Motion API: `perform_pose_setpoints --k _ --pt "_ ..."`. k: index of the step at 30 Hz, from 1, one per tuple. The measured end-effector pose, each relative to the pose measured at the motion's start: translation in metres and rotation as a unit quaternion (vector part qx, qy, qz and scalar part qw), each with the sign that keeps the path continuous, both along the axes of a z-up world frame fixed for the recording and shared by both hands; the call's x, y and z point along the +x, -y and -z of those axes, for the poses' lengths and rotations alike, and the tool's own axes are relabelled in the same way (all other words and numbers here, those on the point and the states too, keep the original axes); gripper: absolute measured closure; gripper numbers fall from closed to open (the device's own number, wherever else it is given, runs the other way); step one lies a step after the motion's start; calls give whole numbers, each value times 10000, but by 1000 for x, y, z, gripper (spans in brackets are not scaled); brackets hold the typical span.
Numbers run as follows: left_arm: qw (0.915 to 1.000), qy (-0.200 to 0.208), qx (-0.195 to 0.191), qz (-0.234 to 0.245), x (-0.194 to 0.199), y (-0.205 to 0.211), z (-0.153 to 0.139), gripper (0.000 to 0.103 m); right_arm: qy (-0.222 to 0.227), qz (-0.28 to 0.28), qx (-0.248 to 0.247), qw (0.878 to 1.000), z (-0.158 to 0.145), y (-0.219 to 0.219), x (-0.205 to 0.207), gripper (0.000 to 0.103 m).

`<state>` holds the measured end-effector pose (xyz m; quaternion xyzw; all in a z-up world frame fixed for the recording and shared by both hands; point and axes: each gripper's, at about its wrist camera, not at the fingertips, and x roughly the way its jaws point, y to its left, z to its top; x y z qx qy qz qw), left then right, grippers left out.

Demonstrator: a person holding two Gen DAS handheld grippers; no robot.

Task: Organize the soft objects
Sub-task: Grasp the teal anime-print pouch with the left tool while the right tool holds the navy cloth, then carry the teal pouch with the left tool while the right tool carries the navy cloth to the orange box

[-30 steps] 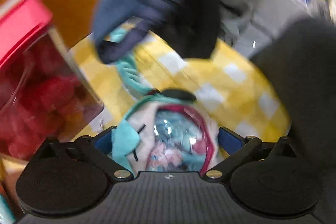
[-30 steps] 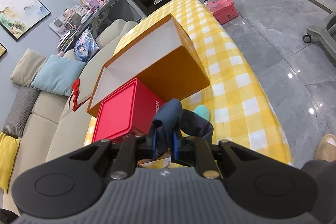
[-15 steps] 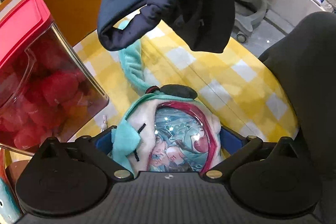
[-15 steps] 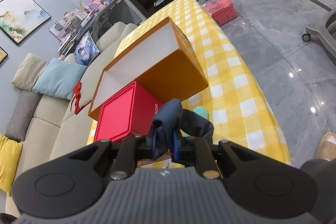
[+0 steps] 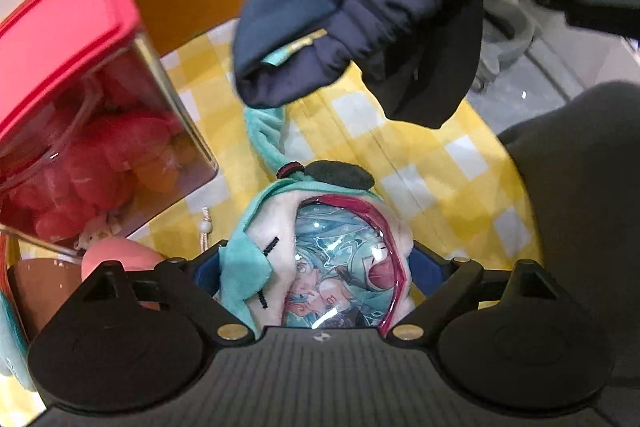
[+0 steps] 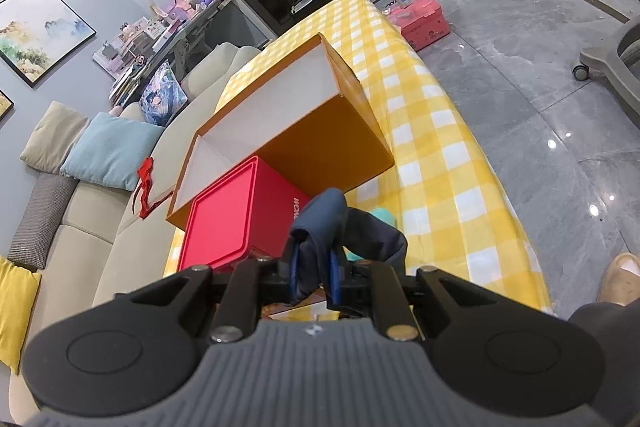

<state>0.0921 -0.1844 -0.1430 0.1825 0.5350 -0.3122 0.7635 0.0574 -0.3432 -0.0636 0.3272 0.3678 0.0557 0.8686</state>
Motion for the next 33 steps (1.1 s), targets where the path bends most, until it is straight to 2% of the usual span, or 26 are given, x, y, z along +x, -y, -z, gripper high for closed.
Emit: perform_pose_setpoints --k 6,13,16,20,24,26,27,31,33 --pt "9955 64 -728 -605 1 -37 -33 0 145 -151 -84 9997 -3 -4 -1 90" --pt "9768 309 -1593 -1399 -3 -94 -75 0 206 -43 19 9998 -4 -2 -2 90" --pt "9623 503 -1967 -1809 -2 -115 -98 0 214 -25 10 9998 -4 -2 -2 90" --pt "9411 680 -2582 -2075 0 -128 -122 0 204 -87 8 9998 -4 -3 -1 90" --pt "9045 377 -3576 -2295 9 -151 -143 0 207 -106 17 9997 -4 -4 0 90" --pt "8880 363 -3902 -2405 15 -159 -149 0 253 -113 37 9996 -5 -5 -1 90" --pt "8836 426 -3970 -2447 16 -163 -154 0 284 -121 50 9995 -5 -5 -2 90" --pt "8789 681 -3929 -2620 24 -169 -168 0 368 -150 95 9992 -6 -5 -3 89" --pt "8709 666 -4015 -2756 28 -171 -172 0 400 -144 123 9990 -6 -6 -4 90"
